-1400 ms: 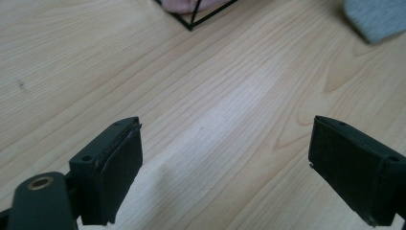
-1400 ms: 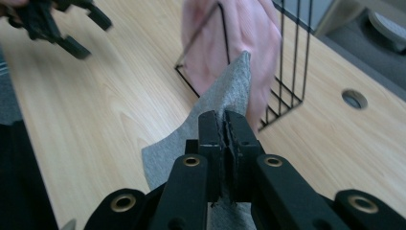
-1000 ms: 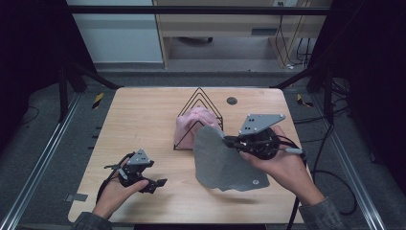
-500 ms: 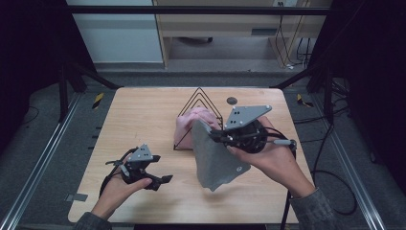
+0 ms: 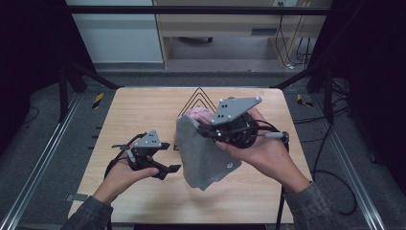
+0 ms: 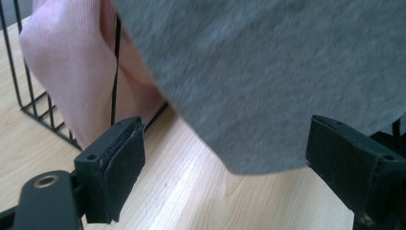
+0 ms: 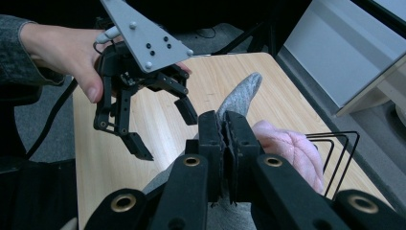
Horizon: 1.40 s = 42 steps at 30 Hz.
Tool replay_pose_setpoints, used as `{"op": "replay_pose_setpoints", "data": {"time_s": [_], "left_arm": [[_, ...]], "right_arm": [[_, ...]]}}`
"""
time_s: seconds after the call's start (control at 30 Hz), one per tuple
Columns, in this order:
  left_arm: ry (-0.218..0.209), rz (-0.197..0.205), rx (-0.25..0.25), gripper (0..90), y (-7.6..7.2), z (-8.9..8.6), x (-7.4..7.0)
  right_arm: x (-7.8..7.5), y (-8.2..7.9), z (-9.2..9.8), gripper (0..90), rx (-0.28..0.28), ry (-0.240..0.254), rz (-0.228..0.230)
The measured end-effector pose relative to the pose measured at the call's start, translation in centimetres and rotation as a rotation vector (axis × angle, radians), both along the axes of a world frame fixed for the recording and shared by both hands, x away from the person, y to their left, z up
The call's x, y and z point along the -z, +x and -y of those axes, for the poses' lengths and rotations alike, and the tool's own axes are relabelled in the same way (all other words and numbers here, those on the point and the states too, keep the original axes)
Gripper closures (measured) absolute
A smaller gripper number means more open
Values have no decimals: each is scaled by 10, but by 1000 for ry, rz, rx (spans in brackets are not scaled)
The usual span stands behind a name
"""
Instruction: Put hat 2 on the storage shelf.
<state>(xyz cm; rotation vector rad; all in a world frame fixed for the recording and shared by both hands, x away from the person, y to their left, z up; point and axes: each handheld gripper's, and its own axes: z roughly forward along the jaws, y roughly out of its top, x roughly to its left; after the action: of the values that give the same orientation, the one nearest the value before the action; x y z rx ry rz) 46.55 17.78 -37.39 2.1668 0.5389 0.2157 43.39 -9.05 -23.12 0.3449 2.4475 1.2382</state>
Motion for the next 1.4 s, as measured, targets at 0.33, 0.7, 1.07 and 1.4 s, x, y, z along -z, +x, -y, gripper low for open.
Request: {"op": "replay_pose_setpoints", "data": {"time_s": [0.33, 0.7, 1.07, 1.4], "left_arm": [[-16, -25, 34, 139, 27, 10, -3], [-27, -46, 63, 445, 40, 20, 5], [-57, -9, -11, 880, 32, 15, -14], [-15, 80, -59, 882, 29, 6, -81]], "right_arm": [[2, 5, -6, 866, -3, -12, -8], [5, 8, 0, 865, 11, -5, -12], [20, 21, 43, 865, 132, 30, -33], [6, 39, 67, 866, 222, 128, -4]]}}
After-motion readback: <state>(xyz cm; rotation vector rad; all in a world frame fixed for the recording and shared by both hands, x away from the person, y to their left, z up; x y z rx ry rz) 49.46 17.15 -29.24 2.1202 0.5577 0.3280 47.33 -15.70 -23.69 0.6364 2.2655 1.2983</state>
